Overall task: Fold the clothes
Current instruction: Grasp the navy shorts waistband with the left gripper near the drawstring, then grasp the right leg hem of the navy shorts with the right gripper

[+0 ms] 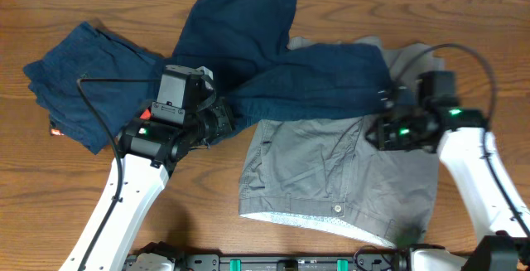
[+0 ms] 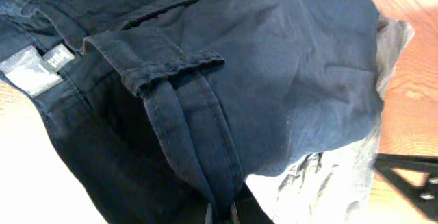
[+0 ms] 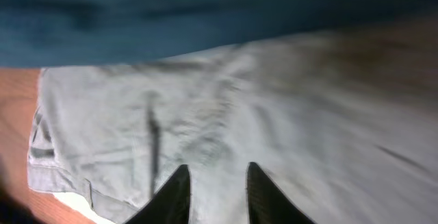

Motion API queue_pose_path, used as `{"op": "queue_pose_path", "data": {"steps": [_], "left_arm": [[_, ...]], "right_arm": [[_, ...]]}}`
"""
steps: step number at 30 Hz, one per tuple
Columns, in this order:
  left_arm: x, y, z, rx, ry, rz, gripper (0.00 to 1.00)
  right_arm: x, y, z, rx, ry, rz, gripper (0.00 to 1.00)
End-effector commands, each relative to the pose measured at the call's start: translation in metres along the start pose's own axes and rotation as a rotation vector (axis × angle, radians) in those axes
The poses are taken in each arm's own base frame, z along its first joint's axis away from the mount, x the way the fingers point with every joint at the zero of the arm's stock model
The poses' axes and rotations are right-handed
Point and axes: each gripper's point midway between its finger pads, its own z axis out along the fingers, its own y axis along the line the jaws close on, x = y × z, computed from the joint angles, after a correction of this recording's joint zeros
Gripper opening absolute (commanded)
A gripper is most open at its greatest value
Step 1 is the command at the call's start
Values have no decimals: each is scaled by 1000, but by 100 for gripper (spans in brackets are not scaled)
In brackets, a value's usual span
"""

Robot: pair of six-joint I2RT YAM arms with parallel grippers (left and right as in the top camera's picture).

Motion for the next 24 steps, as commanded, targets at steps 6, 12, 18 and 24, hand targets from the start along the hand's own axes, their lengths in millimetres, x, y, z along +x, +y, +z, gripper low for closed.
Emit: {"op": "queue_pose_path", "data": {"steps": [6,12,18,24], "left_arm": [[4,9,7,-38,34,1,6],[7,12,7,-49,48,-4,6],[18,19,6,-81,91,-19,6],[27,26,5,-108,129,-32,6]], "right_arm": [[13,78,77,-166,19,-289,21],[-4,87,131,-102,-39,-318,21],[-13,46,149,-3,-35,-177,23],[-28,-56,123,252,-75,21,22]]}}
